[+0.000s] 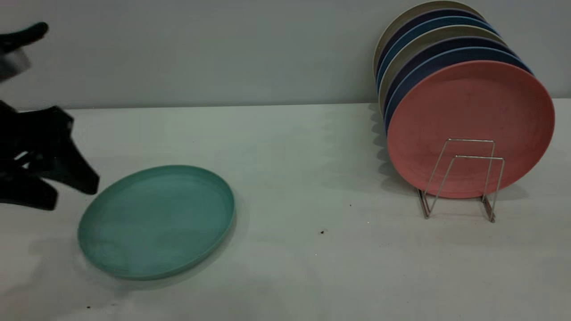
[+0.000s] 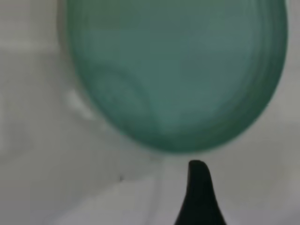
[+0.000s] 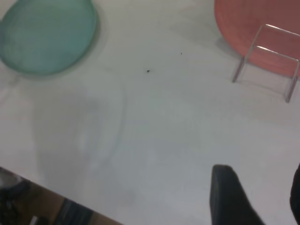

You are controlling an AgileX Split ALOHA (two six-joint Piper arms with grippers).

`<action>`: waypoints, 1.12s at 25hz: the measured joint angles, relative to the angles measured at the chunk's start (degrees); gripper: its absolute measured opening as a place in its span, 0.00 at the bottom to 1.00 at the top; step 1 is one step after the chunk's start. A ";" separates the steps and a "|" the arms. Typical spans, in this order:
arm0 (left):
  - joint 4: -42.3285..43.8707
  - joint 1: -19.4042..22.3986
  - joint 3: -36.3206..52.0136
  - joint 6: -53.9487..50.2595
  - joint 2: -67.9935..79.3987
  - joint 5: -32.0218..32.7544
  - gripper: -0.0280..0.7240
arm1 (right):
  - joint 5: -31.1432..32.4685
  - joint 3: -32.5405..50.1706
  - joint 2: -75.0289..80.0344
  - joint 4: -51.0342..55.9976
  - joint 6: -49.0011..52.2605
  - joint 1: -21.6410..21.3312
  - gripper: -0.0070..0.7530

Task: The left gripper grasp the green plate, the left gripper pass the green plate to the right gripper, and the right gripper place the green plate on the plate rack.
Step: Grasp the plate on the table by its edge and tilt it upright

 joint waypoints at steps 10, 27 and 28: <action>-15.89 10.66 -2.24 14.28 13.14 0.17 0.79 | -0.42 0.00 0.18 0.47 -0.12 0.00 0.46; -42.31 12.14 -3.96 40.58 28.79 4.12 0.79 | -0.97 0.00 0.18 1.54 -0.12 0.00 0.46; -42.59 12.14 -3.96 40.97 29.24 4.25 0.78 | -0.97 0.00 0.18 1.54 -0.12 0.00 0.46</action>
